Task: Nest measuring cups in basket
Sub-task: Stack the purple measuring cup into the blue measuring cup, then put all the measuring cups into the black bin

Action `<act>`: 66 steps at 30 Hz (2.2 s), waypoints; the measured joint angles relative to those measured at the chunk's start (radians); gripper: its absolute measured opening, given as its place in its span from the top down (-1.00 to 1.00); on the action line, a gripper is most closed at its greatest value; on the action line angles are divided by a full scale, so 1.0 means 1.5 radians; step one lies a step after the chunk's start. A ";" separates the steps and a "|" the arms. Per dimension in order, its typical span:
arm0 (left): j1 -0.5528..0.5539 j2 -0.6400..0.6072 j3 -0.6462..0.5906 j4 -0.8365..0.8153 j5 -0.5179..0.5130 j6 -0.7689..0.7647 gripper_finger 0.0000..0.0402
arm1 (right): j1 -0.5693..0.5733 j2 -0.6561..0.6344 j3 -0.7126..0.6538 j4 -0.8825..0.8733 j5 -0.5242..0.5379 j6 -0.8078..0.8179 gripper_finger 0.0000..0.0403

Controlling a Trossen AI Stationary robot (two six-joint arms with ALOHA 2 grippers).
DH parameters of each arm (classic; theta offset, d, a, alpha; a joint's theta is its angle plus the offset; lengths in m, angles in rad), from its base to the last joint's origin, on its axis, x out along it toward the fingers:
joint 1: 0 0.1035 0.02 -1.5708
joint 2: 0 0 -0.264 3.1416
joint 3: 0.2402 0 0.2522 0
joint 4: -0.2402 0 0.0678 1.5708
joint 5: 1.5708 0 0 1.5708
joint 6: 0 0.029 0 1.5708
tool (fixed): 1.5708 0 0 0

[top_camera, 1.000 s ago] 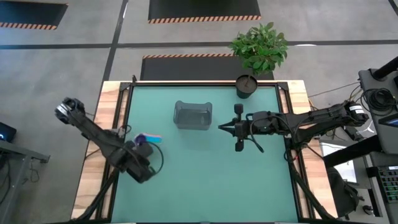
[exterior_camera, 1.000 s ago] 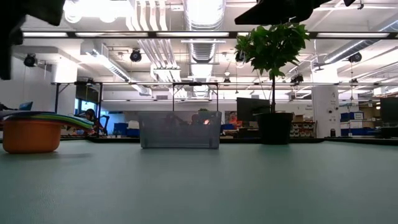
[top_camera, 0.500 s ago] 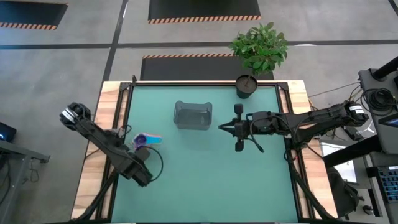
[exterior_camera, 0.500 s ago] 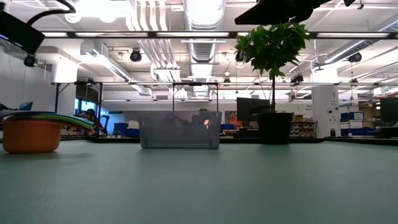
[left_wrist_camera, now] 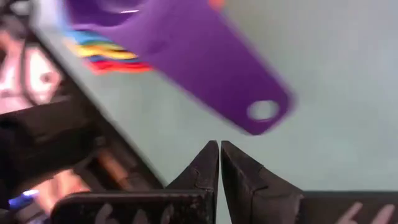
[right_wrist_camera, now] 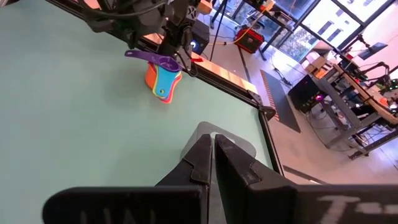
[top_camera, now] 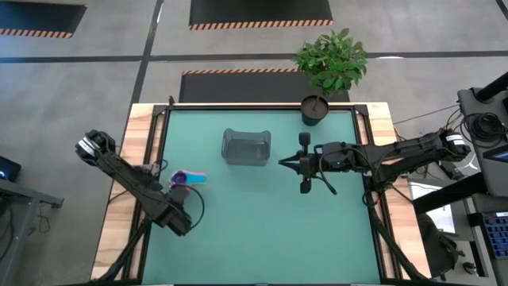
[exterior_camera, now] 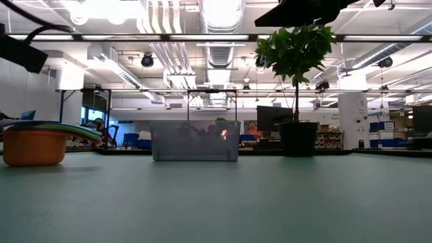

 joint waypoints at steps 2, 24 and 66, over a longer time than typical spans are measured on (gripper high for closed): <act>0.000 0.000 0.000 0.031 -0.007 -0.001 1.00 | 0.000 0.000 0.000 0.000 0.000 0.000 0.96; 0.002 0.007 0.071 0.075 -0.225 0.135 1.00 | 0.000 0.000 0.000 0.000 0.000 -0.001 0.96; 0.129 -0.005 0.138 -0.037 -0.318 0.214 1.00 | -0.006 0.000 0.000 -0.019 0.001 0.001 0.96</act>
